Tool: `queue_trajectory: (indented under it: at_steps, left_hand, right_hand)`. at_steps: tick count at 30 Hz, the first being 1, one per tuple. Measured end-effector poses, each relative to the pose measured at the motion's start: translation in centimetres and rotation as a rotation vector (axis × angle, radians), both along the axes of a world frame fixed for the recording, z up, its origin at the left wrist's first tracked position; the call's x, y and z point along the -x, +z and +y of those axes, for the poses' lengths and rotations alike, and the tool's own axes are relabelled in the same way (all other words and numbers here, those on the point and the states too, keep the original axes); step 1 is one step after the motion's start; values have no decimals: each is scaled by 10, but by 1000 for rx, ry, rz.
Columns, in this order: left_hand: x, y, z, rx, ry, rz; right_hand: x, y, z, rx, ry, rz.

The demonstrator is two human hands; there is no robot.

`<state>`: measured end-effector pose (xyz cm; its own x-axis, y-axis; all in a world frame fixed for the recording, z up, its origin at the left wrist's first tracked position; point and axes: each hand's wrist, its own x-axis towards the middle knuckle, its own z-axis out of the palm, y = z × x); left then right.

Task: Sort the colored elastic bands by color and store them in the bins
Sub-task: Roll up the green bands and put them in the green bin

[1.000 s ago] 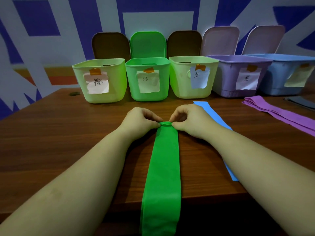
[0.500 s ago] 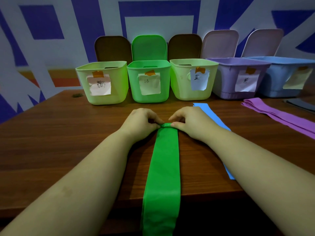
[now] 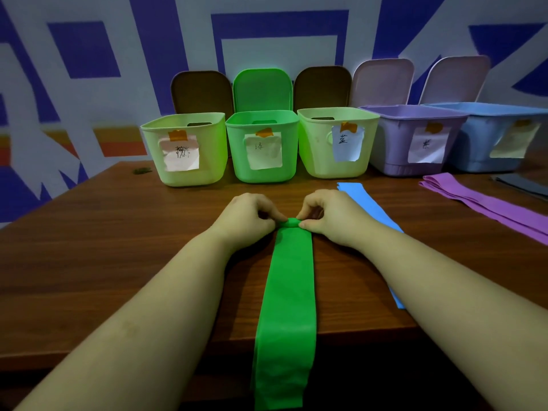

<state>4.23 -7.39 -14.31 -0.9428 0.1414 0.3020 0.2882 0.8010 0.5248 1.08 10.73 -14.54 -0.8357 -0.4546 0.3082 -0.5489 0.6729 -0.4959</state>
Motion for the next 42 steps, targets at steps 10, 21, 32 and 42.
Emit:
queue_trajectory:
  at_steps: [10,21,32,42]
  left_hand:
    - [2,0,4,-14,29,-2]
    - [3,-1,3,30,-47,40]
    - [1,-3,0,-284,-22,-119]
    - [-2,0,2,-163,-25,-268]
  right_hand:
    - [-1,4,4,-77,77,59]
    - [2,-1,5,78,16,-43]
    - [4,-2,6,60,46,-126]
    - [0,3,6,34,76,-163]
